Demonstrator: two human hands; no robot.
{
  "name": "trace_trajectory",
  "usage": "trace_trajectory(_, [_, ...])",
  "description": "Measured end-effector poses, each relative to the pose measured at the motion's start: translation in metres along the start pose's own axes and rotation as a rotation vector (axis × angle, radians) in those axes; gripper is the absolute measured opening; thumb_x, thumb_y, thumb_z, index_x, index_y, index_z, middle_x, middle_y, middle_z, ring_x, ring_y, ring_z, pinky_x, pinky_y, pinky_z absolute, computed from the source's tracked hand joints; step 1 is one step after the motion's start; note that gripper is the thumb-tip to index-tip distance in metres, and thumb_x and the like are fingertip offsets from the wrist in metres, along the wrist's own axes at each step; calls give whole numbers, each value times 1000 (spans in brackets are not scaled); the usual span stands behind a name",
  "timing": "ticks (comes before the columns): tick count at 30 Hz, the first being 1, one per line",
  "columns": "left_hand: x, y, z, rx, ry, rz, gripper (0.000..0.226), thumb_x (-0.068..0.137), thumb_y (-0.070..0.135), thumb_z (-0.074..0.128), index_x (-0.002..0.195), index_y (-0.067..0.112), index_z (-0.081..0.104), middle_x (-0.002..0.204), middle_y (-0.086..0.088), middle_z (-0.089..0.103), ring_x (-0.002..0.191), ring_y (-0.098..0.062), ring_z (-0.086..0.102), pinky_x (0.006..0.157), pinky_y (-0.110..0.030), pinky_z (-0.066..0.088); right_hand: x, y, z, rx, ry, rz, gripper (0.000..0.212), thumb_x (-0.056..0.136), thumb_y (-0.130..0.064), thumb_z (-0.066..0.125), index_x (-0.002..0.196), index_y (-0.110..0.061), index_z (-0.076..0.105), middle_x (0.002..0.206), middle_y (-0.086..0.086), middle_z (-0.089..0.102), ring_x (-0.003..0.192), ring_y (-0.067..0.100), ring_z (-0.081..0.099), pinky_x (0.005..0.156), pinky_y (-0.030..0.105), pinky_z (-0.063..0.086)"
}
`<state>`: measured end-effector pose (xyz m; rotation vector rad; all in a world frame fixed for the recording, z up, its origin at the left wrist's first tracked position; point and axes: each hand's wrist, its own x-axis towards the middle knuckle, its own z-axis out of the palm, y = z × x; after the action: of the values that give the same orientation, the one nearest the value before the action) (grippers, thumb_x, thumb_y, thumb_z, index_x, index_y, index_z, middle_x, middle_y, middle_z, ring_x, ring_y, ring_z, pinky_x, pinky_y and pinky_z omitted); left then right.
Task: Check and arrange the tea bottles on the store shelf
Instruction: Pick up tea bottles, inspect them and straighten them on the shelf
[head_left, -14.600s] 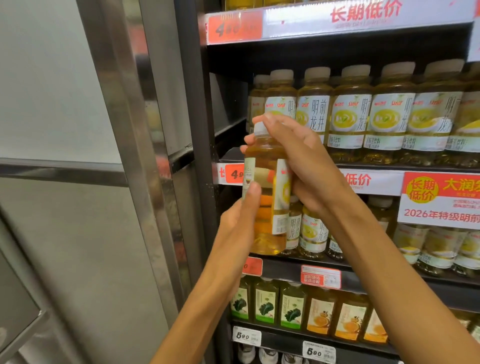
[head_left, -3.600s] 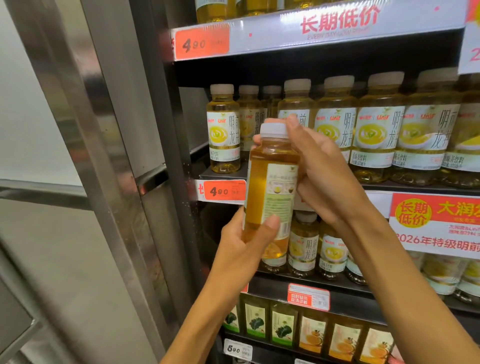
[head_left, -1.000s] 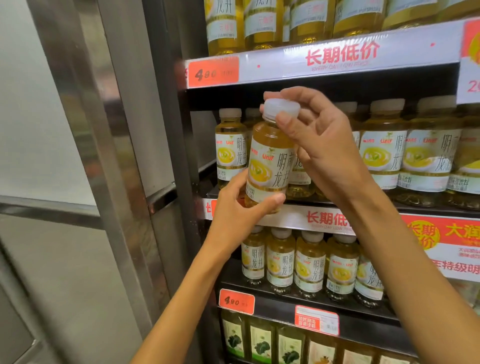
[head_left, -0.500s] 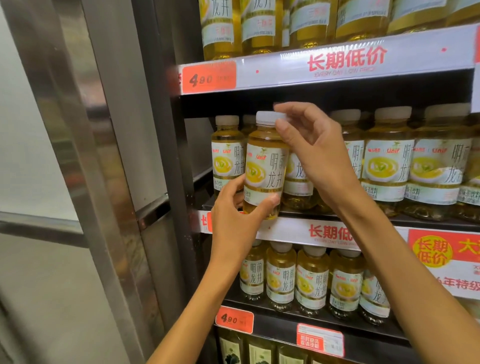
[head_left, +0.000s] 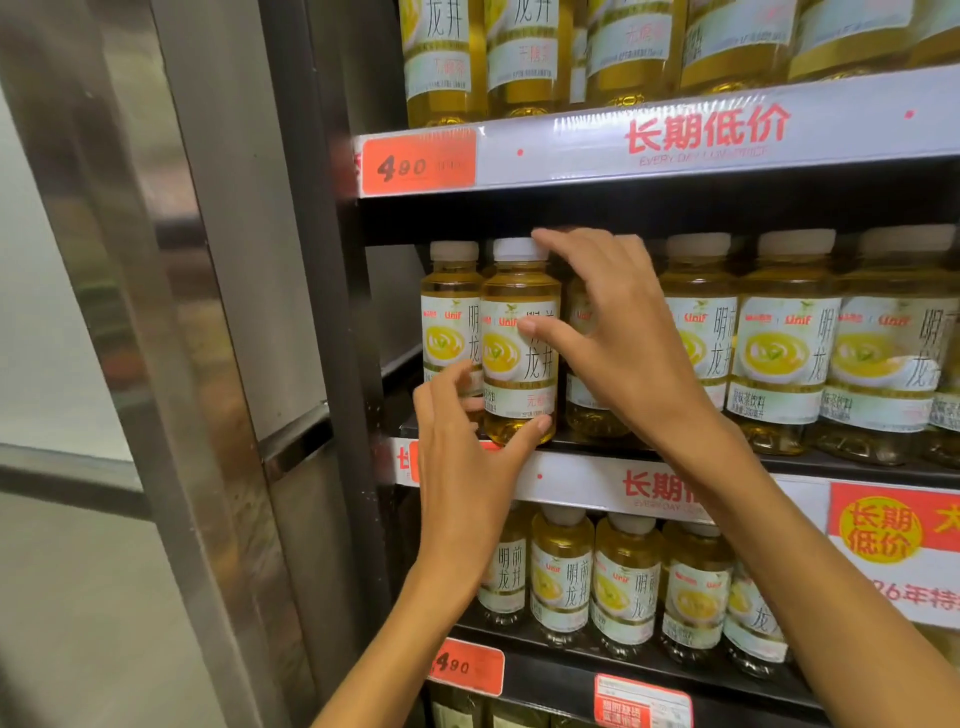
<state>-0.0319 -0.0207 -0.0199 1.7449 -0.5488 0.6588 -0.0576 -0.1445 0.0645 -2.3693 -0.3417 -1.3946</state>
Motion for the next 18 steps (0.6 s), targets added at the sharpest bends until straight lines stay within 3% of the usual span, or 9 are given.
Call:
trace_trajectory(4, [1,-2,-1,87,-23,20,58,76,29,77,128,18,52,122,7,52,114,-8,50,99,-32,45,1,3,4,-93,34,15,58,84,-28,70,135,-13,49,131,5,53,120,24,41,99,36,33])
trace_trajectory(8, [1,3,7,147,23,22,56,77,28,77,126,15,52,119,2,53,111,-15,53,95,-41,46,1,6,10,-197,44,6,56,85,-28,69,134,-11,50,129,7,55,115,25,41,93,32,29])
trace_trajectory(13, [4,2,12,252,67,37,55,76,33,78,122,16,53,117,1,56,106,-17,57,93,-38,45,0,7,7,-171,29,-18,51,87,-21,67,134,-8,50,130,9,54,120,26,42,98,32,32])
trace_trajectory(16, [4,2,15,302,64,38,55,77,36,76,122,18,52,118,2,57,107,-16,57,89,-24,31,-4,7,2,-126,179,-30,41,89,-16,64,129,-6,55,126,11,58,120,27,47,99,34,35])
trace_trajectory(18, [3,2,17,307,63,36,58,78,36,75,126,17,50,122,1,54,110,-17,56,92,-26,32,-5,10,-2,-250,286,-11,37,90,-18,62,124,-4,57,119,14,61,116,31,50,96,36,34])
